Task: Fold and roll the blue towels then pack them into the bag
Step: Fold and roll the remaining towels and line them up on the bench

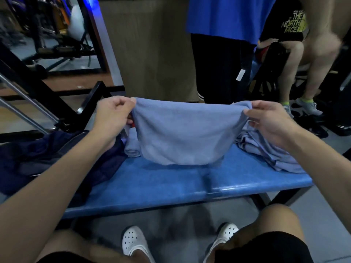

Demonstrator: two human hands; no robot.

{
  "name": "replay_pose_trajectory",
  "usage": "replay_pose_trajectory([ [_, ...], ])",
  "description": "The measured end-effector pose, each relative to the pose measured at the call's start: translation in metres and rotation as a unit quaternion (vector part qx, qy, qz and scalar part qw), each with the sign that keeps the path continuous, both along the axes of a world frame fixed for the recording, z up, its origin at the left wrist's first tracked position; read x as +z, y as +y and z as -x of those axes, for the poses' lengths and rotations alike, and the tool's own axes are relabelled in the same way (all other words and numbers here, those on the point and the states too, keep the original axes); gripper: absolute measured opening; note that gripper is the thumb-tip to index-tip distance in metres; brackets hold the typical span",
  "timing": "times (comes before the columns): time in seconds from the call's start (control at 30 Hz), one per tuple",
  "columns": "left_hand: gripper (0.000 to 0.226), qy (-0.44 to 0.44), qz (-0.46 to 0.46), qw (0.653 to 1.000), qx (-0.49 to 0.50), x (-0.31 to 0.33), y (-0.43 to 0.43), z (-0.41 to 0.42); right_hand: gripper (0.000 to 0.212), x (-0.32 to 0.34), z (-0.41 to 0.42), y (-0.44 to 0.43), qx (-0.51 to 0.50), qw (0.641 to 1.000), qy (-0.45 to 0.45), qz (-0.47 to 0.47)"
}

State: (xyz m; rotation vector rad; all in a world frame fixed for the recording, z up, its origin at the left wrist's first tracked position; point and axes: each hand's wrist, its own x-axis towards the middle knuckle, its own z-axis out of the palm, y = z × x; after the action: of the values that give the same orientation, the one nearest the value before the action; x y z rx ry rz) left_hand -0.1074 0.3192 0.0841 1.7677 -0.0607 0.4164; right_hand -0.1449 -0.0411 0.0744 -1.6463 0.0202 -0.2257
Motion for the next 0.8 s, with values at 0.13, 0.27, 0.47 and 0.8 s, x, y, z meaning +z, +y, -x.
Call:
replay_pose_trajectory([
  [0.13,0.020,0.000,0.018,1.000,0.002,0.000,0.009,0.001,0.021,0.009,-0.002,0.007,-0.021,0.999,0.000,-0.030],
  [0.27,0.018,0.013,0.053,0.998,0.009,-0.009,0.018,0.000,0.021,0.007,-0.010,0.015,-0.042,0.999,0.011,-0.001],
  [0.47,0.017,0.037,0.049,0.998,-0.005,-0.050,0.027,0.004,0.031,-0.033,-0.012,0.026,-0.104,0.993,0.027,0.038],
  [0.8,0.026,0.267,-0.114,0.954,-0.073,-0.209,0.036,0.060,0.022,-0.172,0.036,0.030,-0.045,0.960,0.239,0.141],
])
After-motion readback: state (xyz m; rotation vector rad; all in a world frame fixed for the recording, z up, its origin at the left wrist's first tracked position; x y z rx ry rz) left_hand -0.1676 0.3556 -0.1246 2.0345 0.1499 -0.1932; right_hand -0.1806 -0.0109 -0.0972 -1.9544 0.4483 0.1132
